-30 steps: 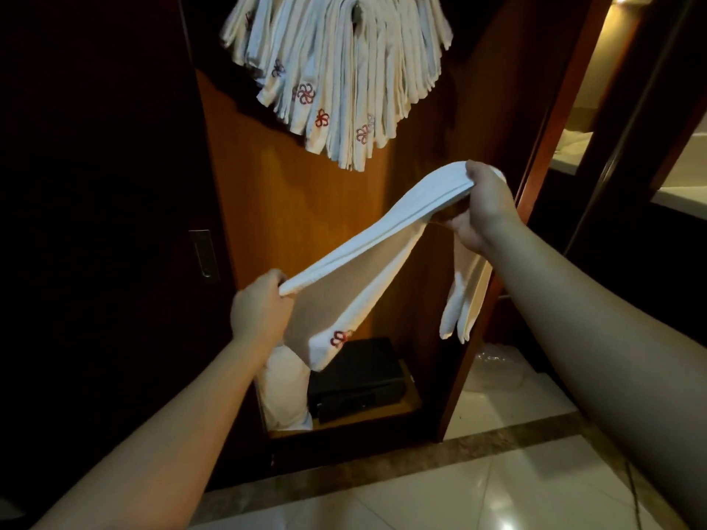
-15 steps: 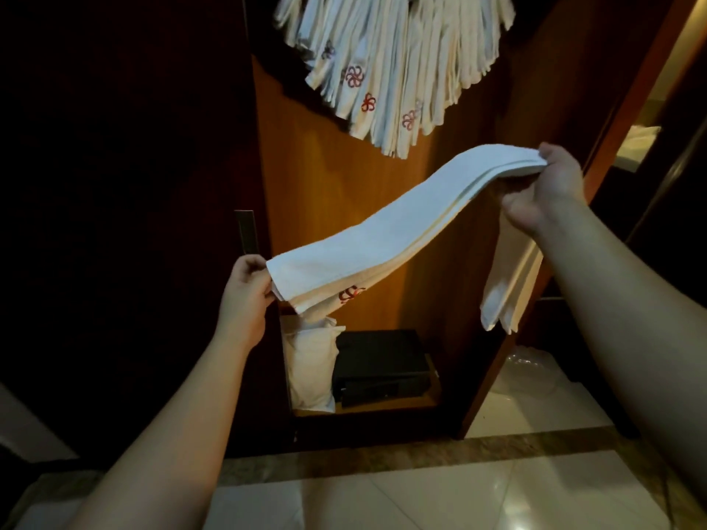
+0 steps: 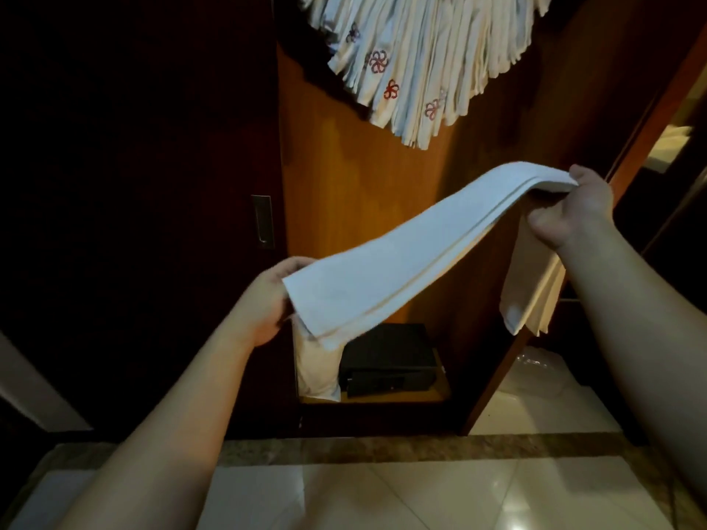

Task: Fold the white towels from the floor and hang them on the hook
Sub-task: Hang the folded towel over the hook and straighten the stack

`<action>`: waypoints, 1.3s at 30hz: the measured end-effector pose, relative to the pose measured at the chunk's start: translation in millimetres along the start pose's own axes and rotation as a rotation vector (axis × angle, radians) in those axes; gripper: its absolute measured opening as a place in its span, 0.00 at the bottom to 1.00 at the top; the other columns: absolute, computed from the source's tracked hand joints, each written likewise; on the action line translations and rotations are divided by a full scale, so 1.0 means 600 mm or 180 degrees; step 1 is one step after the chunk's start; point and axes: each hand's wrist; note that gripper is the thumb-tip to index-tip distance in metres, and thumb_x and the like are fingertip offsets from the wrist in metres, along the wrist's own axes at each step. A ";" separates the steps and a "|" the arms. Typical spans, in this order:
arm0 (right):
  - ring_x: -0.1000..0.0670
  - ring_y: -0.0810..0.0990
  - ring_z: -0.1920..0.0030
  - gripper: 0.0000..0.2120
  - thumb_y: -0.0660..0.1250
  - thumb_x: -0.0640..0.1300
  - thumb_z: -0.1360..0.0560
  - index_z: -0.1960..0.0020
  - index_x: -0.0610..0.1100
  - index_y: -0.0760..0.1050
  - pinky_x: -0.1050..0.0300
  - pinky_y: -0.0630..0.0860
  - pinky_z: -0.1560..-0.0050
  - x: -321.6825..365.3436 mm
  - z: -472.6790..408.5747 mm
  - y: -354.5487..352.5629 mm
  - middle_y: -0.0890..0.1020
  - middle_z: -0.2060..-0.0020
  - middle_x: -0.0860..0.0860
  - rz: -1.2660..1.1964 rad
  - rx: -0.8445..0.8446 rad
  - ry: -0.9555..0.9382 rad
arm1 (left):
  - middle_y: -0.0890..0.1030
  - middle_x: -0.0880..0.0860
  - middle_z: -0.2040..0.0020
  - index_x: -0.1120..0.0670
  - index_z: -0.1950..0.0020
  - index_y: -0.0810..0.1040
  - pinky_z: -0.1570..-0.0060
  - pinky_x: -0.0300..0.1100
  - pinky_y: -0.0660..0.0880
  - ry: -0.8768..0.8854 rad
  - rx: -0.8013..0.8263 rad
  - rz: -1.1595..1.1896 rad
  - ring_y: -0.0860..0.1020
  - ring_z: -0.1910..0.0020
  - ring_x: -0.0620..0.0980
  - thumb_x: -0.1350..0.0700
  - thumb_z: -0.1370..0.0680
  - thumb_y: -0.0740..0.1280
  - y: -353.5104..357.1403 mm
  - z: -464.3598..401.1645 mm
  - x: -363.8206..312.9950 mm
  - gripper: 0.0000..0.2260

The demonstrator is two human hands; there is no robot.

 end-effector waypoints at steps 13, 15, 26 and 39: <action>0.38 0.83 0.43 0.20 0.54 0.50 0.18 0.34 0.41 0.75 0.38 0.75 0.36 -0.042 0.007 -0.030 0.85 0.44 0.40 0.1229 -0.0297 0.0314 | 0.84 0.55 0.51 0.50 0.53 0.80 0.74 0.37 0.77 0.0006 -0.0622 0.2040 0.85 0.57 0.53 0.52 0.17 0.56 -0.034 0.014 0.036 0.13; 0.36 0.81 0.41 0.22 0.52 0.51 0.18 0.33 0.41 0.74 0.35 0.75 0.39 -0.045 0.013 -0.030 0.84 0.43 0.39 0.1269 -0.0208 0.0393 | 0.85 0.55 0.51 0.50 0.52 0.78 0.71 0.37 0.80 0.0099 -0.0597 0.2292 0.86 0.55 0.52 0.53 0.21 0.62 -0.035 0.012 0.048 0.06; 0.32 0.79 0.41 0.23 0.54 0.52 0.16 0.27 0.39 0.65 0.33 0.81 0.59 -0.048 0.031 -0.021 0.80 0.39 0.36 0.0570 0.0078 0.0607 | 0.84 0.63 0.43 0.61 0.41 0.82 0.53 0.52 0.83 -0.0751 -0.0755 0.3007 0.84 0.46 0.61 0.43 0.26 0.70 -0.035 0.012 0.116 0.24; 0.35 0.83 0.44 0.20 0.56 0.52 0.17 0.35 0.39 0.72 0.34 0.81 0.52 -0.039 0.080 0.059 0.86 0.50 0.37 0.0632 0.0425 0.0262 | 0.78 0.64 0.41 0.51 0.36 0.77 0.72 0.40 0.76 -0.2051 -0.0348 0.1530 0.83 0.62 0.54 0.69 0.23 0.61 0.062 0.016 0.201 0.20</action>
Point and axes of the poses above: each hand's wrist, its own z-axis away from the middle knuckle, its own y-axis out of the palm, x = y × z
